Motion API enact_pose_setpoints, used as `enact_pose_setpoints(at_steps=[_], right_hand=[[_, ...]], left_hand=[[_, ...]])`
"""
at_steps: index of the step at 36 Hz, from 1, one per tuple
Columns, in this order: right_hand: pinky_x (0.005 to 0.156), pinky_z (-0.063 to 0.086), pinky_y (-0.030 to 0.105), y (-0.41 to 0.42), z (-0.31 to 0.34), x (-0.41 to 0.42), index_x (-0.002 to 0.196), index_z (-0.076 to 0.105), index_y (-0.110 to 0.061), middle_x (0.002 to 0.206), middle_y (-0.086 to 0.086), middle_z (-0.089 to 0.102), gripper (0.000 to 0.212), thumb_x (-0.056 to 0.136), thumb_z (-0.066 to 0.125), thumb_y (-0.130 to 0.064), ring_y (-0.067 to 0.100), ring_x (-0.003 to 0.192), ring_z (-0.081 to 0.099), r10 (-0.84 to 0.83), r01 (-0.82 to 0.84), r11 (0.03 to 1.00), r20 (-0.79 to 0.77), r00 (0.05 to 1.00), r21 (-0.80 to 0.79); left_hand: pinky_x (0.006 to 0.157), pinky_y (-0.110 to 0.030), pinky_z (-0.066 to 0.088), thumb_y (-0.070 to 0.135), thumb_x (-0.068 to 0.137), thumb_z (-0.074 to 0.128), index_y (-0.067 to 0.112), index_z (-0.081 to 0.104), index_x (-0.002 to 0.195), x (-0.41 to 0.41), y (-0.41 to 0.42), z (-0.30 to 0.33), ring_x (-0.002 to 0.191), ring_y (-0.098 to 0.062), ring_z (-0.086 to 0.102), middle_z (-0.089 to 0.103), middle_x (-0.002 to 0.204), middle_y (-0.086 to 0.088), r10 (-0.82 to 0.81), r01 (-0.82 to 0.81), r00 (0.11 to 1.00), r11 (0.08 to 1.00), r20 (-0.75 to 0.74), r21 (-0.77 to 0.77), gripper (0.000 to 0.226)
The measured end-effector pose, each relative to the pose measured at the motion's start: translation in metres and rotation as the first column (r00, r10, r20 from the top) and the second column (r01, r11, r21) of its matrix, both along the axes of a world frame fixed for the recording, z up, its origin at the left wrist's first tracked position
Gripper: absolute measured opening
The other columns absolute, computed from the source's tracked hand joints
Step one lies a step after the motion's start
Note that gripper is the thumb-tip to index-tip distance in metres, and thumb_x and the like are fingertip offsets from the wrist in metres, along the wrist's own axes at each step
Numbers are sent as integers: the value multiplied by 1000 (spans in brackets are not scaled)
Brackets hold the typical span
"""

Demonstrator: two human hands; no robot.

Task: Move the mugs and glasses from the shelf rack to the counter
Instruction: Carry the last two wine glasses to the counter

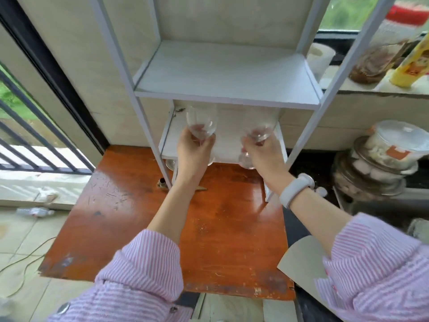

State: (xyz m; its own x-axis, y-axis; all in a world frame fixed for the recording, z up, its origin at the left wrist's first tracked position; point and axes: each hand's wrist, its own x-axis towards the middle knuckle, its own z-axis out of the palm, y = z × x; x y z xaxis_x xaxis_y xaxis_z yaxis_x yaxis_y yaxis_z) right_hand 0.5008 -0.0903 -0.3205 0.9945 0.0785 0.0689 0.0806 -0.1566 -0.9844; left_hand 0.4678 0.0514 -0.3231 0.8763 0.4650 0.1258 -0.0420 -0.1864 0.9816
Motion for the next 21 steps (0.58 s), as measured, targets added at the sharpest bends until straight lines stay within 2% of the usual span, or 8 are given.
enact_pose_setpoints(at_steps=[2, 4, 6, 8, 12, 16, 18, 21], right_hand=[[53, 50, 11, -12, -5, -23, 86, 51, -30, 77, -5, 61, 17, 84, 63, -19, -2, 60, 62, 43, -42, 999, 13, 999, -22], [61, 54, 21, -27, -12, -48, 87, 54, -30, 75, -9, 61, 13, 82, 65, -25, 5, 65, 64, 102, -102, 994, -2, 995, -36], [63, 52, 28, -46, -20, -74, 89, 53, -30, 68, -16, 59, 14, 83, 65, -24, 4, 61, 59, 156, -157, 988, -39, 987, -4], [60, 47, 20, -66, -28, -101, 95, 51, -26, 63, -22, 57, 19, 83, 65, -21, -2, 56, 56, 155, -154, 988, -50, 987, 12], [49, 45, 13, -120, -43, -154, 91, 53, -30, 60, -14, 62, 20, 81, 68, -22, -1, 51, 57, 63, -62, 998, -149, 987, 16], [58, 42, 11, -194, -51, -192, 85, 53, -33, 68, -15, 59, 25, 76, 73, -21, -2, 60, 56, -129, 121, 991, -195, 972, -49], [58, 43, 11, -234, -51, -211, 86, 52, -31, 73, -9, 59, 27, 75, 74, -21, 5, 62, 56, -223, 217, 975, -209, 952, -53], [57, 43, 15, -303, -45, -245, 86, 51, -30, 73, -6, 61, 27, 74, 74, -25, 5, 60, 56, -326, 316, 945, -206, 923, -78]], left_hand=[[64, -17, 47, 15, 83, 63, 9, 55, 106, -23, -6, 4, 77, -16, 59, 59, 86, -5, -17, 17, 1000, 999, 6, -27, 25], [65, -21, 48, 18, 82, 65, 18, 55, 98, -45, -15, 6, 73, -12, 60, 60, 81, -2, -22, 22, 1000, 999, -5, -42, 19], [57, -13, 46, 19, 82, 66, 19, 58, 93, -67, -30, 5, 59, 0, 56, 57, 70, 3, -45, 44, 999, 999, -24, -32, 14], [50, -9, 42, 19, 82, 66, 11, 59, 97, -86, -49, 0, 51, 3, 53, 56, 65, 4, -96, 95, 994, 995, -51, -15, 18], [58, -12, 45, 22, 81, 68, 28, 58, 91, -125, -99, -15, 64, -3, 59, 61, 72, 6, -204, 213, 969, 976, -137, 48, 15], [62, -10, 45, 24, 80, 69, 38, 53, 84, -152, -165, -27, 74, -11, 60, 61, 78, 10, -323, 339, 926, 939, -197, 53, 22], [64, -12, 45, 22, 79, 70, 35, 55, 86, -162, -206, -30, 73, -5, 60, 62, 80, 9, -392, 408, 896, 912, -209, 38, 22], [60, -3, 41, 21, 79, 71, 27, 57, 92, -175, -278, -28, 65, 13, 55, 60, 80, 12, -516, 534, 829, 845, -215, 29, 20]])
